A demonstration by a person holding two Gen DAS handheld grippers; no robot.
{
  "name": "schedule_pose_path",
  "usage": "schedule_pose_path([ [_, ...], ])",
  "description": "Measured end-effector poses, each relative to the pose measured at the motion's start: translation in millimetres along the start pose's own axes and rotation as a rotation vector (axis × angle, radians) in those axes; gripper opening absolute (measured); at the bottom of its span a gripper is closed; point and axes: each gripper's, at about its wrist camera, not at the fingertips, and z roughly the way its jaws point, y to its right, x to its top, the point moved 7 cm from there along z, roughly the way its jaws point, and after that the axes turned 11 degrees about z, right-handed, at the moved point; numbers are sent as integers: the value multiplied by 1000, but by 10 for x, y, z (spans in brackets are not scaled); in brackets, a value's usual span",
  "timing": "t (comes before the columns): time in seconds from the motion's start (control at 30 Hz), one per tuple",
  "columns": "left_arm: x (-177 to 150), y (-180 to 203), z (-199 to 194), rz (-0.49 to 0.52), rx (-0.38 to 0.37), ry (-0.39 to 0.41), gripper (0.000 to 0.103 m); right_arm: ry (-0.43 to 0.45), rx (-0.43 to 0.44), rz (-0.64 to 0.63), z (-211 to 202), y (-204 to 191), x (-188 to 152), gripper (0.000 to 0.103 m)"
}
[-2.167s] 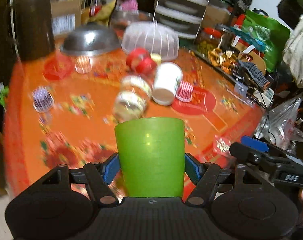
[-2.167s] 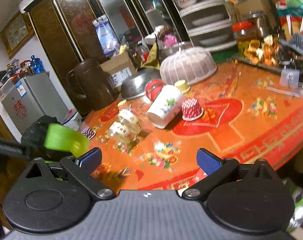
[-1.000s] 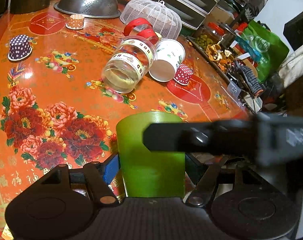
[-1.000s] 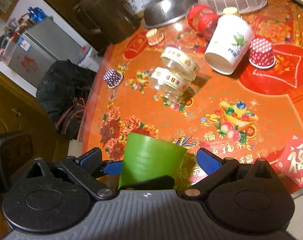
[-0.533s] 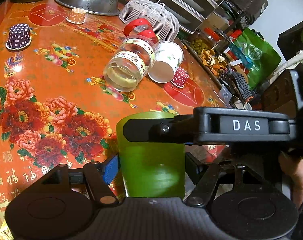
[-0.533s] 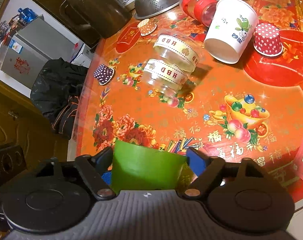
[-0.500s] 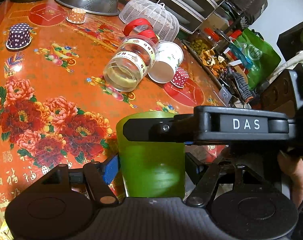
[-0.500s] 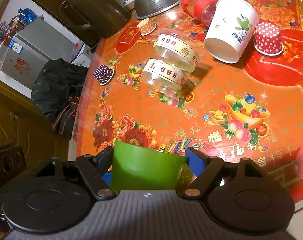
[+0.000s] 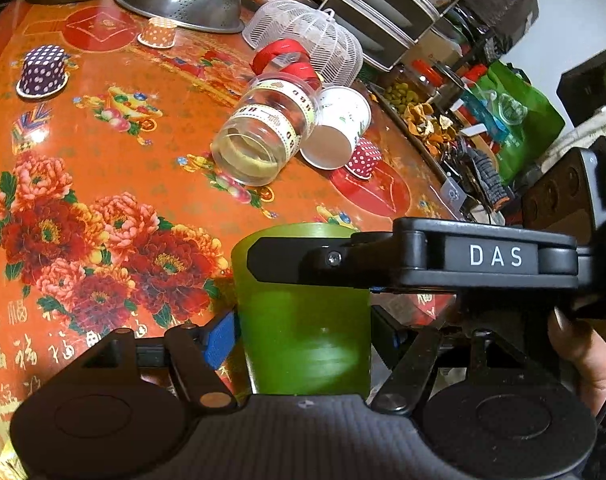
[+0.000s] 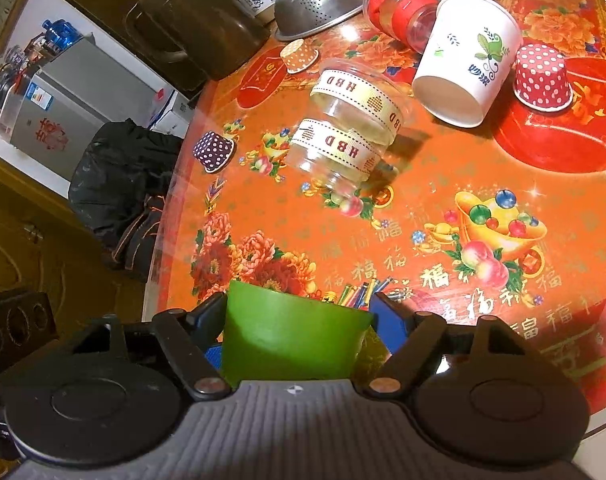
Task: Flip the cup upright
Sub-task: 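Close the right tool on the green cup while the left tool holds it, then open the left tool and pull it away while the right tool holds the cup, then turn the green cup rim-up with the right tool and lower it onto the table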
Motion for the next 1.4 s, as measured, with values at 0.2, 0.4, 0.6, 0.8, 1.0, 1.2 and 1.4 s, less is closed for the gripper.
schedule_pose_path([
  [0.2,-61,3,-91,27,-3,11,91,1,0,-3,17,-26,-8,77],
  [0.4,-217,-127,-473,50,34,103,91,11,-1,-7,7,-28,-30,78],
  [0.6,-305,-434,-857,-16,79,198,91,109,-24,-88,-82,-121,-67,77],
  [0.8,-294,-546,-1106,-34,118,289,91,596,-77,-470,-723,-689,-492,77],
  [1.0,-237,-359,-1330,28,108,399,93,986,-134,-770,-1095,-989,-896,77],
  [1.2,-247,-338,-1340,25,92,435,93,1010,-130,-798,-672,-685,-937,77],
  [1.4,-311,-467,-1268,-21,104,406,93,1000,-122,-704,-324,-455,-915,77],
])
